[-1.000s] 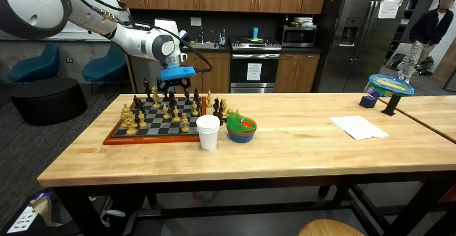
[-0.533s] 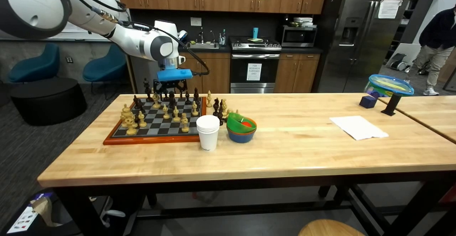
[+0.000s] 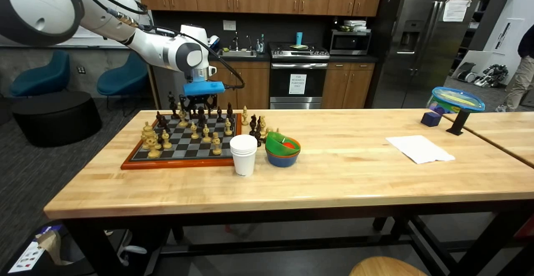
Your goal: Move one black chess piece forward
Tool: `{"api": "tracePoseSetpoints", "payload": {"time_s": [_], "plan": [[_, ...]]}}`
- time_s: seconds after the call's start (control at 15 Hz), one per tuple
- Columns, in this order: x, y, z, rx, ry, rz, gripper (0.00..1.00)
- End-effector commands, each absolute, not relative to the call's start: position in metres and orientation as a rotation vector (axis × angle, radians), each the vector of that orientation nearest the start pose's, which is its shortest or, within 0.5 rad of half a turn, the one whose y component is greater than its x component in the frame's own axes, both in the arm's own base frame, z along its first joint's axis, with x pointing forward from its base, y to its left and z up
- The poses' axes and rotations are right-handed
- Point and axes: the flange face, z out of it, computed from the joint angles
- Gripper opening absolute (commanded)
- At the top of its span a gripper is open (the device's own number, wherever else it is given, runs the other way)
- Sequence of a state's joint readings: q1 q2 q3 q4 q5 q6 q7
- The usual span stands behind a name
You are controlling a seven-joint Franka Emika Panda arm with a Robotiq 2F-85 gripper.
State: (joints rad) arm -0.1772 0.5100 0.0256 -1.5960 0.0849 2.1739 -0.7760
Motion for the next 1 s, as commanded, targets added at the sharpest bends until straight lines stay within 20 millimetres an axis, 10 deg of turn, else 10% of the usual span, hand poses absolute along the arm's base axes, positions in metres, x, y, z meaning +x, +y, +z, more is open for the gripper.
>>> {"api": "tracePoseSetpoints", "payload": {"time_s": [0.0, 0.4, 0.93], "plan": [[0.682, -0.107, 0.347, -2.956, -0.852, -0.157, 0.45], [0.675, -0.113, 0.348, -2.964, -0.831, -0.142, 0.02], [0.652, -0.127, 0.355, -2.969, -0.783, -0.084, 0.06]]}}
